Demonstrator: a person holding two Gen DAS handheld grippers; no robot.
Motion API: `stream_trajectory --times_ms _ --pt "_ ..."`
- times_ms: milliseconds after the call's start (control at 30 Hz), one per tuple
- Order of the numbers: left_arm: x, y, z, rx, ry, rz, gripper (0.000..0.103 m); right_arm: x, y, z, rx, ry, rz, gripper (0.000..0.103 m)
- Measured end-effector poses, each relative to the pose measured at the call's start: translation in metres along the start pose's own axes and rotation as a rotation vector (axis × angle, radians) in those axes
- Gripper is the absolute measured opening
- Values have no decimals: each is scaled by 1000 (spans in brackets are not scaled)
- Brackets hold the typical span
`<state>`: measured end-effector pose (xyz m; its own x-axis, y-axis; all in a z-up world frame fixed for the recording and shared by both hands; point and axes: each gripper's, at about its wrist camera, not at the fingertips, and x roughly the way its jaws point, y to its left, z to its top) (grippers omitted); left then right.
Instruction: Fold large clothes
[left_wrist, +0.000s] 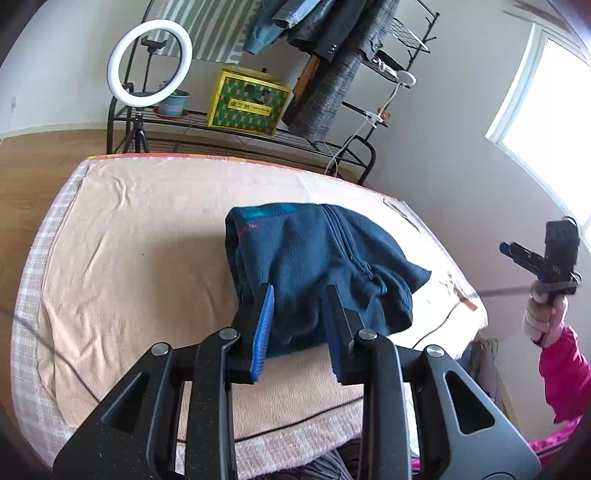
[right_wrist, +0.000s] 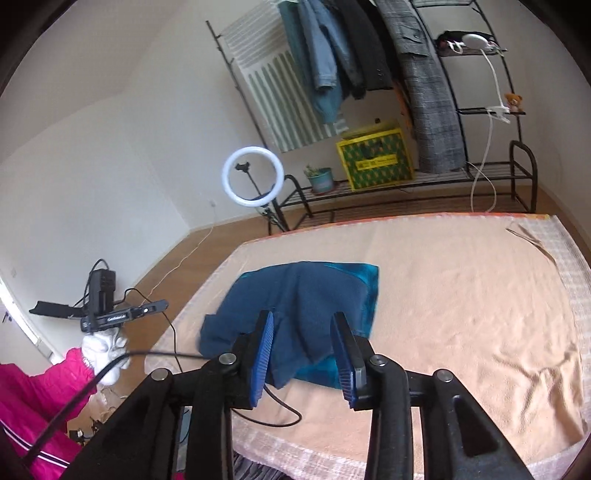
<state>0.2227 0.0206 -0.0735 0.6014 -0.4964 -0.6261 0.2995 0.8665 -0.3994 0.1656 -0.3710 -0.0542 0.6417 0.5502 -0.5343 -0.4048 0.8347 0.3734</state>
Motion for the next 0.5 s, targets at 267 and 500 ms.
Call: stream_trajectory --times_ms 267,500 --pt "77 -21 10 -21 49 -59 40 92 21 -2 3 87 37 36" --pt "155 -8 -24 -37 268 -27 40 195 6 -34 55 257 -56 36"
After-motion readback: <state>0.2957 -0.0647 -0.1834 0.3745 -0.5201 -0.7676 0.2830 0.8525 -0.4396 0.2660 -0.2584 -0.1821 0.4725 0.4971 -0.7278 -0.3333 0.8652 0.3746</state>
